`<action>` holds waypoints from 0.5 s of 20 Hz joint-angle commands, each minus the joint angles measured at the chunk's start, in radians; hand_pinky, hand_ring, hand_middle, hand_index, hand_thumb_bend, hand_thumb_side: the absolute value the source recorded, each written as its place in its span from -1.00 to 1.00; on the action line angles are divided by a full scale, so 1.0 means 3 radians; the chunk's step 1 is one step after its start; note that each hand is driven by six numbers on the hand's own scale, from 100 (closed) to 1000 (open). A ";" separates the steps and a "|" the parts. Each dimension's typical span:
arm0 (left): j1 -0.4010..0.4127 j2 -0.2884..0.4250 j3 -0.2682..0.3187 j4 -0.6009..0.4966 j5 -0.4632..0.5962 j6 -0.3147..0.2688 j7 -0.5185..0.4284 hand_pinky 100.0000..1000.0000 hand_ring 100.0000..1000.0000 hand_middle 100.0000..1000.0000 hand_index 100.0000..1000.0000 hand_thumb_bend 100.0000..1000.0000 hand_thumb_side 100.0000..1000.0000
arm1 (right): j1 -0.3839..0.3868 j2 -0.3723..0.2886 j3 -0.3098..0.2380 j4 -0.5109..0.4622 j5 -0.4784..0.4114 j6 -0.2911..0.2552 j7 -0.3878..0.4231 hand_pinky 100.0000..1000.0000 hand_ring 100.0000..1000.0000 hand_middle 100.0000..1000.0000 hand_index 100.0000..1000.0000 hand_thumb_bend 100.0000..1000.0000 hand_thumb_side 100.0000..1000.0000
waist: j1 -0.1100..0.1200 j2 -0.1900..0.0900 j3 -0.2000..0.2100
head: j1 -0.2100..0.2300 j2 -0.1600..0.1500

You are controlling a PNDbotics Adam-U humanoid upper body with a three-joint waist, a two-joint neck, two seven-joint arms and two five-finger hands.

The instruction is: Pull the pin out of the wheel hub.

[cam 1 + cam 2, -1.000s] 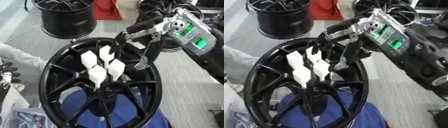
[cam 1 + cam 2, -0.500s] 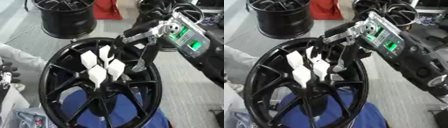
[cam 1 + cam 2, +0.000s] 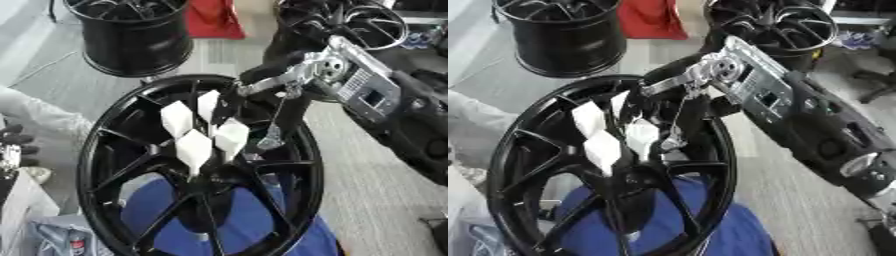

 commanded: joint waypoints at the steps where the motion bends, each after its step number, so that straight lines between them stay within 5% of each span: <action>1: -0.0037 0.0032 -0.0008 -0.0045 -0.0009 -0.0006 -0.0006 0.15 0.25 0.23 0.60 -1.00 0.29 | -0.0034 -0.0017 -0.0020 0.0056 0.0072 -0.0038 -0.0001 0.68 0.70 0.55 0.69 -0.57 -0.67 | 0.0020 -0.0031 0.0001 | -0.0008 0.0016; 10: -0.0038 0.0031 -0.0010 -0.0043 -0.0011 -0.0009 -0.0009 0.15 0.25 0.23 0.60 -1.00 0.29 | -0.0017 0.0034 -0.0045 0.0243 0.0191 -0.0057 -0.0002 0.66 0.67 0.48 0.63 -0.60 -0.78 | 0.0023 -0.0020 0.0004 | -0.0012 0.0016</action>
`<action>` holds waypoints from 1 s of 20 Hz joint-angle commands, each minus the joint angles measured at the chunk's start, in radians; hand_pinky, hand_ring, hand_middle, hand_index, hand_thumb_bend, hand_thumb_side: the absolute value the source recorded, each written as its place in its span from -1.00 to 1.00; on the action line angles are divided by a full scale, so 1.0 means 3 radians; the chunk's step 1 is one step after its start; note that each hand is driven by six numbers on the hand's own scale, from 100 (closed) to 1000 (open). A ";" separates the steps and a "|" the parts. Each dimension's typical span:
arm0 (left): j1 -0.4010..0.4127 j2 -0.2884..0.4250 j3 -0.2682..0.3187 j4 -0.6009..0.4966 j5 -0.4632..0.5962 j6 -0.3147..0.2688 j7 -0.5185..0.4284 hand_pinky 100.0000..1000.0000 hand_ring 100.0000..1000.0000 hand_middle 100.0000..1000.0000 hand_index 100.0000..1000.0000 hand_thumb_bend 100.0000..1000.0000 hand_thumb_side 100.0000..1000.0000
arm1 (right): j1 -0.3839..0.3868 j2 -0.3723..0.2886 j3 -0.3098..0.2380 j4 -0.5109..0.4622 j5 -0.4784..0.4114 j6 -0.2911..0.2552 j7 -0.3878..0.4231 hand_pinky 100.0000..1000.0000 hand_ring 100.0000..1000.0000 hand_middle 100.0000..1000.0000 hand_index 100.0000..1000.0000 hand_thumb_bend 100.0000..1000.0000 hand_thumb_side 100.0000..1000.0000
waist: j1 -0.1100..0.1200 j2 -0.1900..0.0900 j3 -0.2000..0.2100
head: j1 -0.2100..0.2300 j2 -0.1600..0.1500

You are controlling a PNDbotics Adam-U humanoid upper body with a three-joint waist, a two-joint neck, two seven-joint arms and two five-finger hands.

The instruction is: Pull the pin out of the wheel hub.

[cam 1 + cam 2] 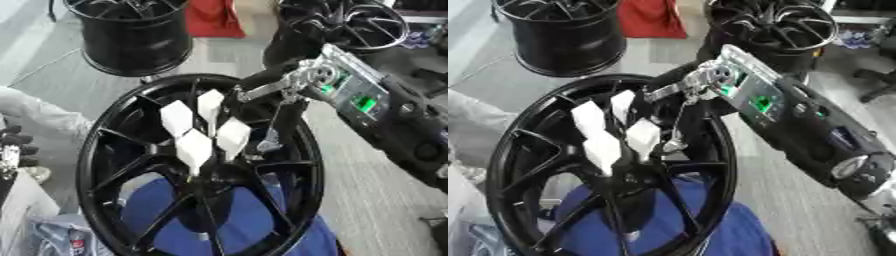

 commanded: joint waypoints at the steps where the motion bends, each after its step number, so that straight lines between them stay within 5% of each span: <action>1: -0.0038 0.0031 -0.0009 -0.0044 -0.0010 -0.0010 -0.0009 0.16 0.25 0.23 0.60 -1.00 0.29 | -0.0046 -0.0032 -0.0053 0.0019 0.0038 -0.0014 -0.0004 0.66 0.67 0.48 0.62 -0.62 -0.80 | 0.0022 -0.0025 0.0003 | -0.0011 0.0016; 10: -0.0042 0.0032 -0.0010 -0.0042 -0.0009 -0.0012 -0.0014 0.16 0.25 0.23 0.60 -1.00 0.29 | 0.0068 -0.0166 -0.0077 -0.0145 0.0006 -0.0002 -0.0074 0.63 0.64 0.40 0.53 -0.73 -0.75 | 0.0017 -0.0018 0.0012 | -0.0019 0.0016; 20: -0.0046 0.0028 -0.0009 -0.0038 -0.0010 -0.0010 -0.0017 0.16 0.25 0.23 0.60 -1.00 0.30 | 0.0016 -0.0150 -0.0107 -0.0225 -0.0071 0.0085 -0.0338 0.54 0.52 0.08 0.18 -0.74 -0.50 | 0.0012 -0.0021 0.0009 | -0.0021 0.0016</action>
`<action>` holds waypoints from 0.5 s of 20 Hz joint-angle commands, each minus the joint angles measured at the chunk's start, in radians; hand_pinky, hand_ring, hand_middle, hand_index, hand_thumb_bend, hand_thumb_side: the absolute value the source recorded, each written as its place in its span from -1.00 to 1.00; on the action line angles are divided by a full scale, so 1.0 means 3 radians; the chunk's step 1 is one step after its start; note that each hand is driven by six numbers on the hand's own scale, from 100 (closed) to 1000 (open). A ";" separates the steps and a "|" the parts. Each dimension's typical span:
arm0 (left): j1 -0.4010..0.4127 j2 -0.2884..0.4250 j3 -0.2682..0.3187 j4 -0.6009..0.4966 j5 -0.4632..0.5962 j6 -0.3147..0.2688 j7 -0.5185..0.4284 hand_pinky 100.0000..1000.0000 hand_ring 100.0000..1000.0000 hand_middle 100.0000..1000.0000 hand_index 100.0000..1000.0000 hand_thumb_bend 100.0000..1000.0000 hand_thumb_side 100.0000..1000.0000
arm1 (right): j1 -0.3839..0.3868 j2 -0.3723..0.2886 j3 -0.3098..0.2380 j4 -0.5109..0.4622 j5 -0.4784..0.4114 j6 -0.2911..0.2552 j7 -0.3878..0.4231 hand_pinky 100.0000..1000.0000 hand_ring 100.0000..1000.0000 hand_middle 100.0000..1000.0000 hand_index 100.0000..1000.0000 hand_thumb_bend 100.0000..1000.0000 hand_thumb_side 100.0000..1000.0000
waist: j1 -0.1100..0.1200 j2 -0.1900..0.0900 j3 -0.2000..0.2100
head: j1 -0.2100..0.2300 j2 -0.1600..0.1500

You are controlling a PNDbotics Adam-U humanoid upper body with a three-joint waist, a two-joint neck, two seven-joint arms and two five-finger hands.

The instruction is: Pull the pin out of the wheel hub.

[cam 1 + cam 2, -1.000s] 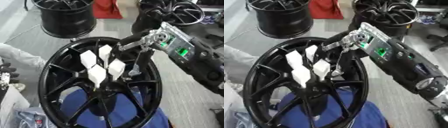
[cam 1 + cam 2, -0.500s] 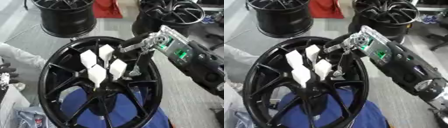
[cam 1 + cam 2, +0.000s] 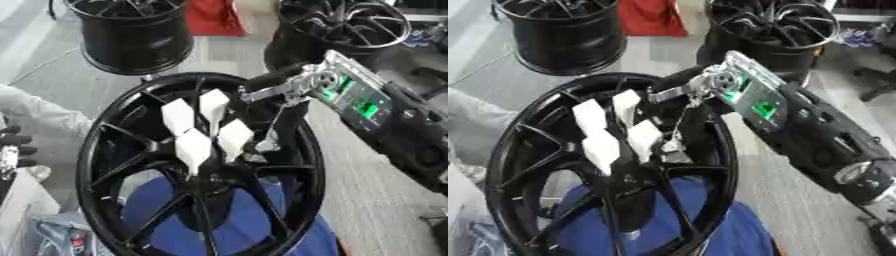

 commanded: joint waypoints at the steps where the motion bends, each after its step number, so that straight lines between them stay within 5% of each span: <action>1: -0.0042 0.0029 -0.0009 -0.0036 -0.0010 -0.0006 -0.0010 0.16 0.25 0.23 0.60 -1.00 0.30 | -0.0099 -0.0085 -0.0070 -0.0101 -0.0073 0.0035 -0.0104 0.54 0.50 0.05 0.14 -0.74 -0.48 | 0.0012 -0.0039 -0.0008 | -0.0008 0.0016; 10: -0.0040 0.0037 -0.0007 -0.0028 -0.0012 -0.0004 -0.0016 0.16 0.25 0.23 0.60 -1.00 0.30 | -0.0205 -0.0164 -0.0151 -0.0279 -0.0250 0.0157 -0.0220 0.51 0.47 0.00 0.10 -0.73 -0.50 | -0.0009 -0.0061 -0.0017 | 0.0002 0.0016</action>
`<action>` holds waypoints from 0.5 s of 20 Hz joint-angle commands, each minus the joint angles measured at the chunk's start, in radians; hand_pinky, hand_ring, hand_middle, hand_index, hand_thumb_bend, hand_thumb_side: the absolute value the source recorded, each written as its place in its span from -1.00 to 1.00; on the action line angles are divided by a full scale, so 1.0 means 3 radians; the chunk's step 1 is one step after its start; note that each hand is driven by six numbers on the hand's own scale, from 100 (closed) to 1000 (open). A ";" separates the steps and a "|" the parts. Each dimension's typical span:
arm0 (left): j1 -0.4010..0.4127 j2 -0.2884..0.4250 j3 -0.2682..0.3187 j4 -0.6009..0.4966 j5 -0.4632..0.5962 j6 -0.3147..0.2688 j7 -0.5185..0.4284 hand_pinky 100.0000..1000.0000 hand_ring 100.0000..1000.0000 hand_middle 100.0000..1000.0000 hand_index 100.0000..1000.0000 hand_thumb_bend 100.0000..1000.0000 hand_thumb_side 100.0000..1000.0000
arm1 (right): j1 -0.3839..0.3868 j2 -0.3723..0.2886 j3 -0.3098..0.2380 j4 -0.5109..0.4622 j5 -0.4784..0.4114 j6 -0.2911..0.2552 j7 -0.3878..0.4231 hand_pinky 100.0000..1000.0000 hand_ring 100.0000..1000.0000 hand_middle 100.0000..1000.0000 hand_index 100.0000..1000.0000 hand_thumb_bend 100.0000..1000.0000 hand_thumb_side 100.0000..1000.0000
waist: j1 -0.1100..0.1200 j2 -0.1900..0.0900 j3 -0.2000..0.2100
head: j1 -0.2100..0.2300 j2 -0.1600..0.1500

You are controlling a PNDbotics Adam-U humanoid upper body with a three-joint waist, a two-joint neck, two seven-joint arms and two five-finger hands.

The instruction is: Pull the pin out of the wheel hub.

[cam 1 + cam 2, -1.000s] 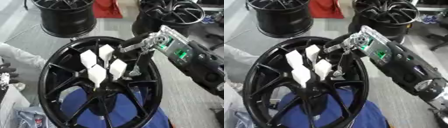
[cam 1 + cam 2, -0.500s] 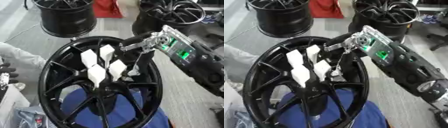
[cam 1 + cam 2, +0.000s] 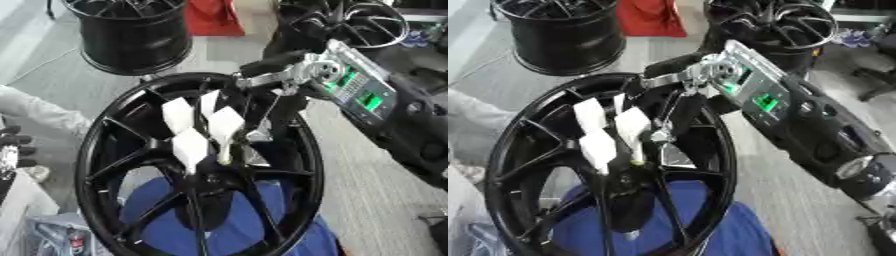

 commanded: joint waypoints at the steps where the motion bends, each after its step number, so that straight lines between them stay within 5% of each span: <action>1: -0.0038 0.0040 -0.0006 -0.0028 -0.0012 -0.0007 -0.0010 0.16 0.25 0.23 0.60 -0.99 0.30 | -0.0109 -0.0154 -0.0102 -0.0143 -0.0106 0.0047 -0.0038 0.52 0.47 0.01 0.10 -0.73 -0.50 | 0.0006 -0.0051 -0.0009 | 0.0006 0.0016; 10: -0.0008 0.0081 0.0027 -0.0017 -0.0031 0.0009 0.0005 0.16 0.26 0.23 0.60 -1.00 0.31 | 0.0035 -0.0709 -0.0487 -0.0771 -0.0532 0.0242 -0.0318 0.48 0.42 -0.05 0.03 -0.73 -0.54 | -0.0056 -0.0093 -0.0125 | 0.0079 0.0016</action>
